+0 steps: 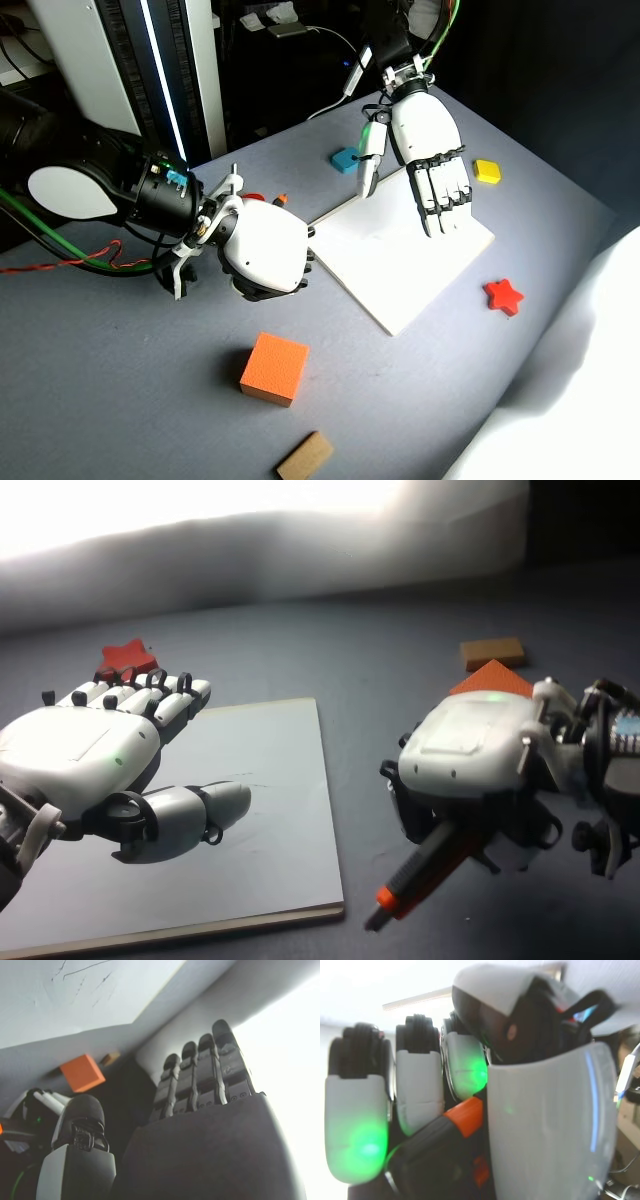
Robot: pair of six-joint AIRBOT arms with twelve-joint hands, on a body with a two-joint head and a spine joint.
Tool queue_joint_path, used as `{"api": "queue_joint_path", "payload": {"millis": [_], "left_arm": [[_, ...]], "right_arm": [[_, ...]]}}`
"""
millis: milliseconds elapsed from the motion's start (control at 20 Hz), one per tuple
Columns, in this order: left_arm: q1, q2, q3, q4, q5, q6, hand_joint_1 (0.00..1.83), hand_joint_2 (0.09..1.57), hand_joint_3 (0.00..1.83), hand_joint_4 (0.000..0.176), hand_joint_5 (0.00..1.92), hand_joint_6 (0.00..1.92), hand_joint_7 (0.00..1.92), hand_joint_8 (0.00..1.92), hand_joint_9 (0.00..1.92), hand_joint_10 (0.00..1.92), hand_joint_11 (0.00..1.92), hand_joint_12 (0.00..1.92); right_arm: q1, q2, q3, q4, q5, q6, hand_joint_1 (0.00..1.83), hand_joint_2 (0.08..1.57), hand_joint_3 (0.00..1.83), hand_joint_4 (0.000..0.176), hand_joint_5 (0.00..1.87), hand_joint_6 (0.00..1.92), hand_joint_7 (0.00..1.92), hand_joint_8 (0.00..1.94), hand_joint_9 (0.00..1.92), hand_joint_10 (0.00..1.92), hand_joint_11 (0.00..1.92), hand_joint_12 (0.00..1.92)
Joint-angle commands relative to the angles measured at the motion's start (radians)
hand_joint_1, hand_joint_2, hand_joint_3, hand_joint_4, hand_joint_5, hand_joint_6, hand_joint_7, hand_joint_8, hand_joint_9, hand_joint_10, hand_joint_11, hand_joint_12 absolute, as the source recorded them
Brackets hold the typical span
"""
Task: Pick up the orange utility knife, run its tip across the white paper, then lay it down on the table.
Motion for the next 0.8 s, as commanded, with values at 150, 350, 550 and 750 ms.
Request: {"api": "queue_joint_path", "payload": {"millis": [150,350,550,750], "left_arm": [[-0.007,0.005,0.003,0.046,-0.097,0.001,0.0,1.24,0.0,0.019,0.0,0.0,0.04,0.01,0.01,0.01,0.0,0.4],[-0.007,0.005,0.003,0.046,-0.101,0.0,0.0,1.24,0.0,0.019,0.0,0.0,0.03,0.0,0.01,0.0,0.0,0.38],[-0.008,0.005,0.003,0.046,-0.104,-0.001,0.0,1.23,0.0,0.021,0.0,0.0,0.04,0.0,0.02,0.0,0.0,0.42],[-0.008,0.005,0.001,0.046,-0.104,0.0,0.0,1.23,0.0,0.023,0.0,0.0,0.04,0.01,0.01,0.0,0.0,0.35]], "right_arm": [[-0.034,-0.011,0.03,0.003,0.16,-0.042,1.17,0.7,1.33,0.0,0.81,1.85,0.94,1.94,1.21,1.92,1.18,1.92],[-0.035,-0.01,0.03,0.003,0.172,-0.044,1.08,1.0,0.81,0.0,0.56,1.78,0.68,1.9,0.77,1.92,0.73,1.92],[-0.031,0.008,0.02,0.003,0.177,-0.051,0.89,1.24,0.03,0.0,0.07,1.04,0.22,0.85,0.08,1.37,0.01,1.81],[-0.035,0.048,-0.022,0.003,0.177,-0.051,0.79,1.13,0.0,0.0,0.06,0.35,0.25,0.08,0.05,0.52,0.0,0.86]]}}
